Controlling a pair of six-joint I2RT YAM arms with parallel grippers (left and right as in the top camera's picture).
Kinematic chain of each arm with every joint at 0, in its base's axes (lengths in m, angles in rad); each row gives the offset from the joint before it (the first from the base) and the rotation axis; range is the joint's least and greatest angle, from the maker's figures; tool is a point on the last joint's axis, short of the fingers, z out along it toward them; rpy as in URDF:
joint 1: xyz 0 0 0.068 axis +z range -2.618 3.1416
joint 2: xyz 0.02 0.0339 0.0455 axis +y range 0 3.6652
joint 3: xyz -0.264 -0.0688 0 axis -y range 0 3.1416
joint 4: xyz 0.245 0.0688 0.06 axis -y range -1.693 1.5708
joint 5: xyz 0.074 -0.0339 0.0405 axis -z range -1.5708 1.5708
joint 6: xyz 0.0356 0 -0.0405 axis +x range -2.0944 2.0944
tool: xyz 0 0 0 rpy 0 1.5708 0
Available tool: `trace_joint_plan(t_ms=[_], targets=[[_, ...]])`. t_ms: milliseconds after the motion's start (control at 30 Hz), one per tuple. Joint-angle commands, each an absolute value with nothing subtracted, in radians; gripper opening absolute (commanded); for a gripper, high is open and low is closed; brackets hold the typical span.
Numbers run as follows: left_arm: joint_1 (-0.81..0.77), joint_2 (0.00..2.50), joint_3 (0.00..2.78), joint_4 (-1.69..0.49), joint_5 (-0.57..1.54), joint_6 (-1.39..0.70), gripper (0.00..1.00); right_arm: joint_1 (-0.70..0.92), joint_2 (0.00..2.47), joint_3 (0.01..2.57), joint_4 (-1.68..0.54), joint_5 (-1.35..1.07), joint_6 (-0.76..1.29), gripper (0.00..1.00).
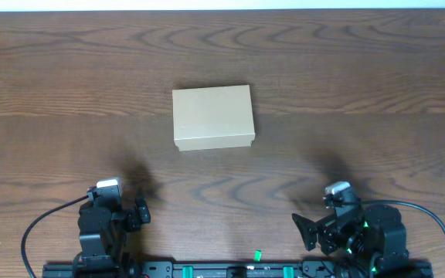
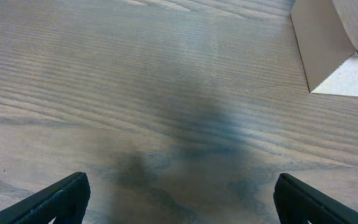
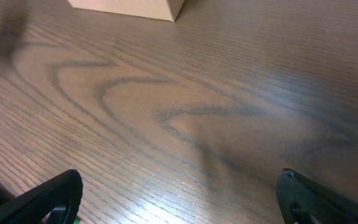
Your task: Pack container
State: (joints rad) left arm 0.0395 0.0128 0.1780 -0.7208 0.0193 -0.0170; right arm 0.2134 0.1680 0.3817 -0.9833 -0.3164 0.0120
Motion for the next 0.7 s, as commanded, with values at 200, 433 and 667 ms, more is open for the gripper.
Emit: trace_joint_plan(t_ms=[200, 433, 667], targets=[[0.045, 0.004, 0.160, -0.725, 0.016, 0.004, 0.95, 0.133, 0.045, 0.272, -0.848, -0.141, -0.243, 0.99], [0.045, 0.004, 0.160, -0.725, 0.016, 0.004, 0.96, 0.052, 0.006, 0.171, -0.785, -0.114, -0.241, 0.99], [0.045, 0.004, 0.160, -0.725, 0.016, 0.004, 0.95, -0.010, 0.006, 0.171, -0.785, -0.105, -0.187, 0.99]])
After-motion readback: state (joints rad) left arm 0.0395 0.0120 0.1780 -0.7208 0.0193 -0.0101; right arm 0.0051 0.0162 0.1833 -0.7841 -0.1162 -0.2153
